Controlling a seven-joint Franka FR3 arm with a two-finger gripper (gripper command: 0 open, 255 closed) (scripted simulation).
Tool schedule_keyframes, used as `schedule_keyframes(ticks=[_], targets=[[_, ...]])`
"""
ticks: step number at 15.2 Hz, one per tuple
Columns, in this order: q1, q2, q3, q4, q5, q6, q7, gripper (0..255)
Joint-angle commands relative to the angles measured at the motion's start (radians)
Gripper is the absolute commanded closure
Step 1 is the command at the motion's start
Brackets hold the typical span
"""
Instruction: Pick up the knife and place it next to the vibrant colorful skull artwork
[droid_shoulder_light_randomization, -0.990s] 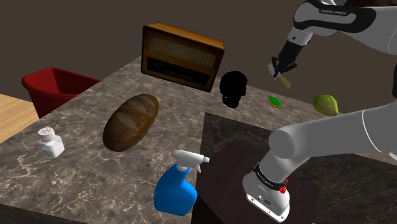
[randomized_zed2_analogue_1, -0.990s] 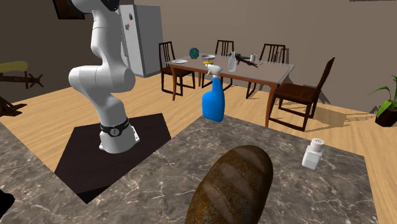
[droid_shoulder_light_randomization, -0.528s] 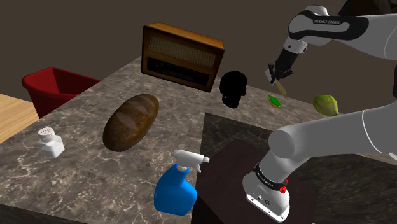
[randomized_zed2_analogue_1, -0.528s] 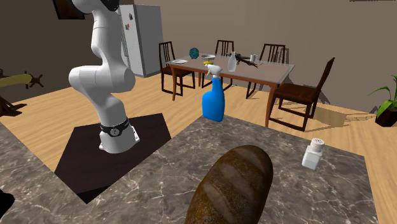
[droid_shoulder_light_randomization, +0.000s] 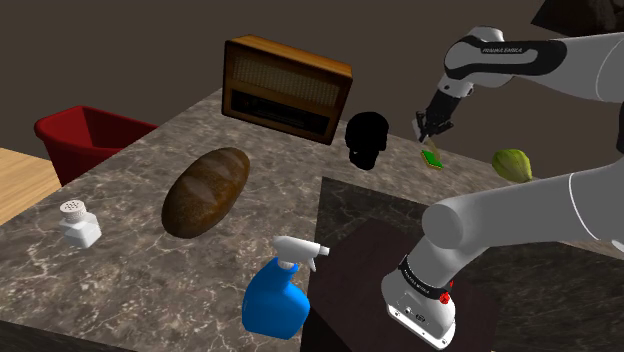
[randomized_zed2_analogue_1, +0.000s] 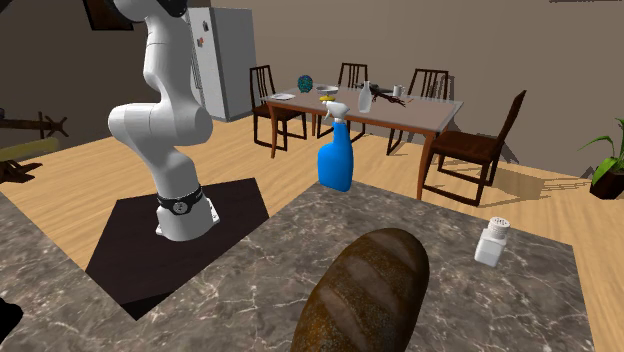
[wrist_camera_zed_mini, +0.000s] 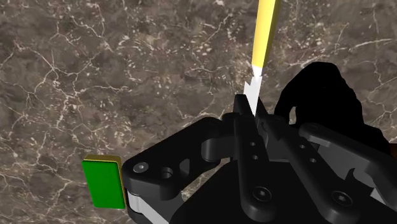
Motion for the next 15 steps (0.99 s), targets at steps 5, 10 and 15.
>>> schedule_keyframes(ticks=[5, 10, 15], targets=[[-0.005, 0.009, -0.017, -0.073, -0.013, 0.083, 0.003, 255], [-0.008, 0.025, -0.033, -0.129, -0.023, 0.155, 0.004, 255], [-0.010, 0.049, -0.050, -0.181, -0.033, 0.230, 0.005, 255]])
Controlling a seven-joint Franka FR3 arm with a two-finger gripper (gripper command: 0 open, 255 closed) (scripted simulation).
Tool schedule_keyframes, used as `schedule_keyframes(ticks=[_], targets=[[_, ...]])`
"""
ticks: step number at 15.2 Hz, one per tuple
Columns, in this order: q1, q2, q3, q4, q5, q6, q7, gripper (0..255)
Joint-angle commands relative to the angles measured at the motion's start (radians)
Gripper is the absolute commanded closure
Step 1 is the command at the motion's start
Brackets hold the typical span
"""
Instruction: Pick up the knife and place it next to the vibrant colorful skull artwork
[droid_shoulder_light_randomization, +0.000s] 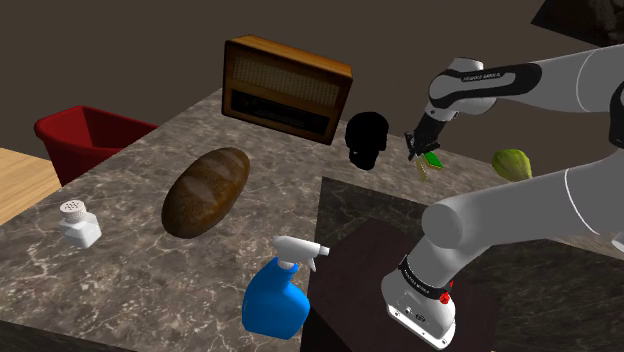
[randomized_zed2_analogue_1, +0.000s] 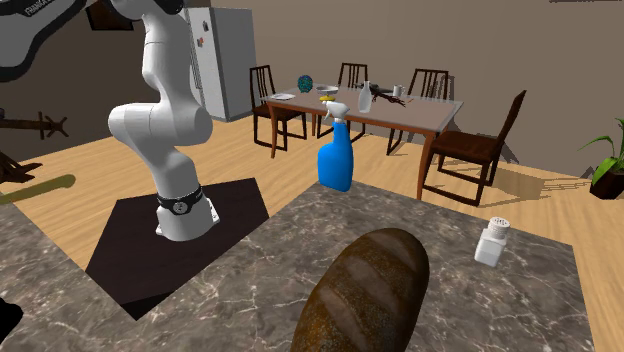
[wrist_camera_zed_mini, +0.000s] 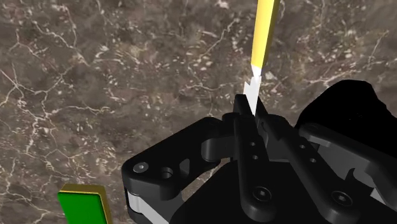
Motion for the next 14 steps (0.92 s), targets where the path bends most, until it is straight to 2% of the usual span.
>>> schedule_keyframes(ticks=[1, 14], targets=[[-0.002, 0.009, -0.008, -0.021, -0.005, 0.031, -0.001, 255], [0.003, 0.117, -0.060, -0.129, -0.023, 0.245, -0.005, 255]])
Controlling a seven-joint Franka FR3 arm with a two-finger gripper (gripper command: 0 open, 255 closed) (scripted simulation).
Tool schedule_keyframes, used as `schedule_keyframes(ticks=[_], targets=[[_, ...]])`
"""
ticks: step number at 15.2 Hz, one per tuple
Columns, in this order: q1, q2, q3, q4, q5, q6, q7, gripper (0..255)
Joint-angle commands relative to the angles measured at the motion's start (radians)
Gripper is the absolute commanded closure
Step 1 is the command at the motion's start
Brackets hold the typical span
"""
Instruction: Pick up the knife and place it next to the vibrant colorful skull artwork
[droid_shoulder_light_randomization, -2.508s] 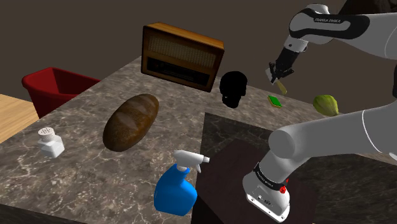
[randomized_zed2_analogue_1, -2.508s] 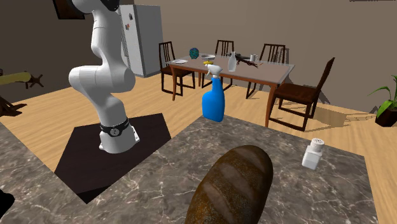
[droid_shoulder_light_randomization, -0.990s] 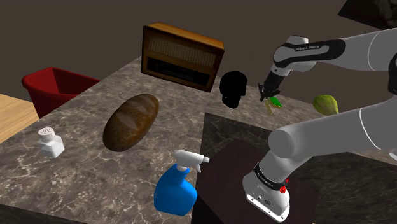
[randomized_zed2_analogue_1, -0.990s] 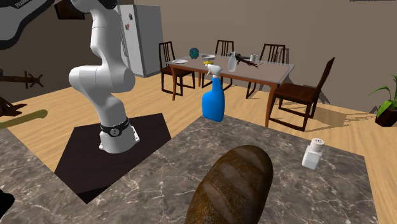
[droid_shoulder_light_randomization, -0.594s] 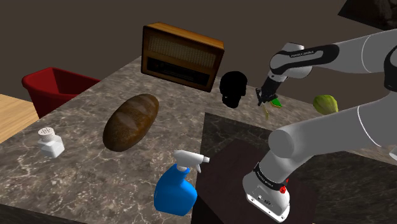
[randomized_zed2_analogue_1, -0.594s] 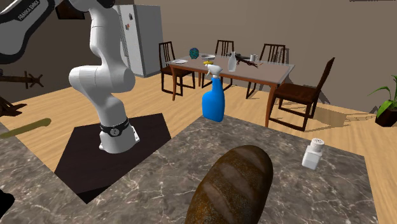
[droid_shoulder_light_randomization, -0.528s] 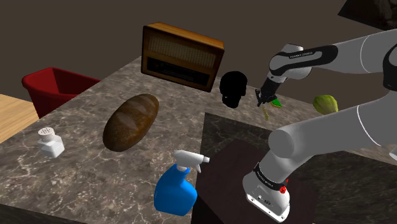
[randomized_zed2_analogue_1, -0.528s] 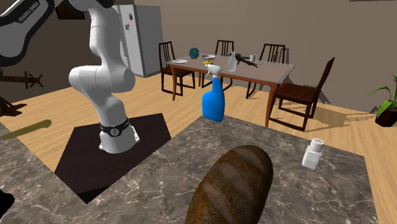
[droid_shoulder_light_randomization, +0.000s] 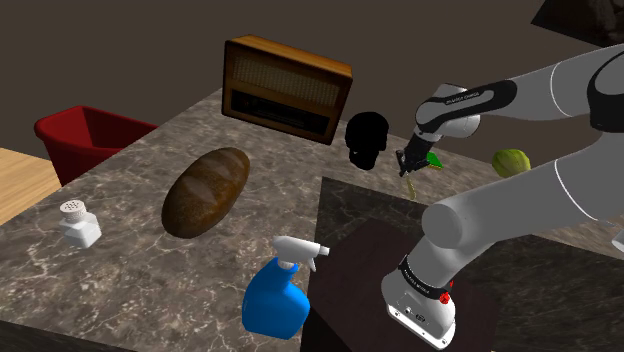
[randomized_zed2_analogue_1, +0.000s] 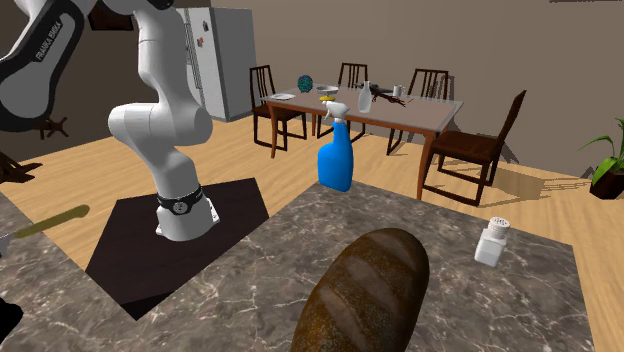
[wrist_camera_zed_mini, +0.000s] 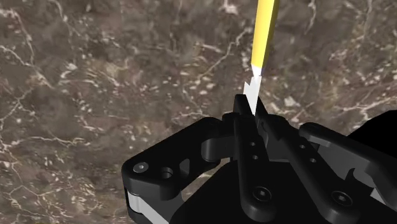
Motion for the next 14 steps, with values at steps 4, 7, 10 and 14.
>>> schedule_keyframes(ticks=[4, 7, 10, 14], targets=[[0.005, 0.040, -0.015, -0.024, -0.001, 0.064, -0.003, 255], [0.005, 0.040, -0.015, -0.024, -0.001, 0.064, -0.003, 255], [0.005, 0.040, -0.015, -0.024, -0.001, 0.064, -0.003, 255], [0.005, 0.040, -0.015, -0.024, -0.001, 0.064, -0.003, 0]])
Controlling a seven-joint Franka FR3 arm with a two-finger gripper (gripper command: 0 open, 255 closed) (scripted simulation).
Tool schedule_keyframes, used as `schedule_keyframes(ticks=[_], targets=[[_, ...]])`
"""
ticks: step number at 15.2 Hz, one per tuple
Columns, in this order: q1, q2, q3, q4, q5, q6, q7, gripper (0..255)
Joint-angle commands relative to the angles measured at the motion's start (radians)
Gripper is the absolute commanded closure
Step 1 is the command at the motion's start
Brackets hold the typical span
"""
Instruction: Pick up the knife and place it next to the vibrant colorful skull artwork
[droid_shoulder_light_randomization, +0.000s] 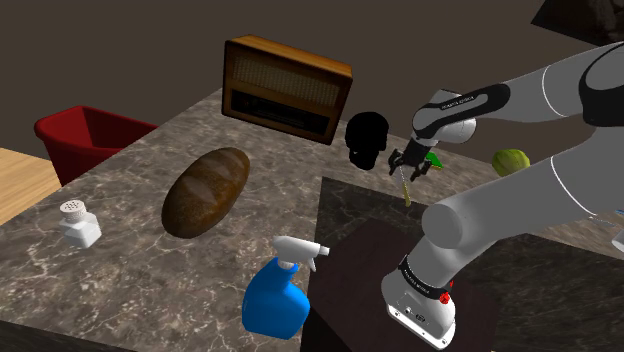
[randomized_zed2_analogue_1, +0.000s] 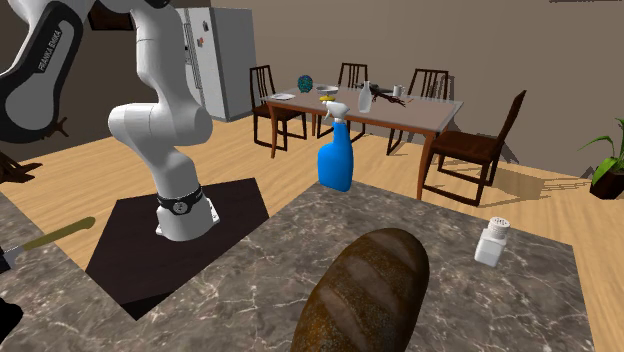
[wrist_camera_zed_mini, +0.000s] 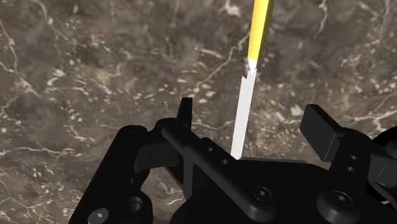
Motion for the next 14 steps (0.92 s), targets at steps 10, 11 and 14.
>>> schedule_keyframes(ticks=[10, 11, 14], targets=[[-0.009, -0.099, 0.041, 0.066, 0.007, -0.164, 0.008, 0], [-0.009, -0.099, 0.041, 0.066, 0.007, -0.164, 0.008, 0], [-0.009, -0.099, 0.041, 0.066, 0.007, -0.164, 0.008, 0]])
